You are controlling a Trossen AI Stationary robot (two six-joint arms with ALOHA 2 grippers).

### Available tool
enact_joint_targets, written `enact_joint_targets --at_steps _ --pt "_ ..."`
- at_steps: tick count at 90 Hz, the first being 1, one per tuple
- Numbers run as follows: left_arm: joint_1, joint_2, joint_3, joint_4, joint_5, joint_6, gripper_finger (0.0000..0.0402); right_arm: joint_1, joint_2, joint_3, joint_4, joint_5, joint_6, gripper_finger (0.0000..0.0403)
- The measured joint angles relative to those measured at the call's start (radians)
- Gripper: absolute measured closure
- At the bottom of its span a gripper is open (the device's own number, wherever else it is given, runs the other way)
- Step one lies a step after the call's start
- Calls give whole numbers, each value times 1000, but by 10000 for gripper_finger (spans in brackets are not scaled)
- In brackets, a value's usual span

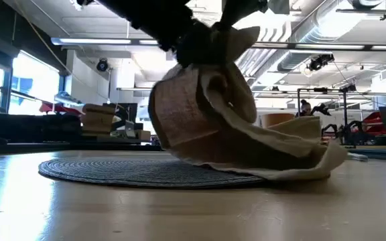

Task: Set table place
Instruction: Fold the brown napkin

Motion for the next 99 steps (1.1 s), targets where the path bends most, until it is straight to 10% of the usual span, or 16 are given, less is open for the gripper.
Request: enact_joint_targets --at_steps 21,40,70,99 --pt "-70 -46 0 -89 -210 -11 267 3 0 0 -34 2 40 403" --pt "-58 -48 0 -243 -187 -198 267 10 0 0 -41 -5 53 403" --pt "-8 -48 -25 -396 216 -525 267 0 0 0 -45 -9 58 403" --pt "-28 -48 -52 -367 383 -563 267 0 0 0 -45 0 49 403"
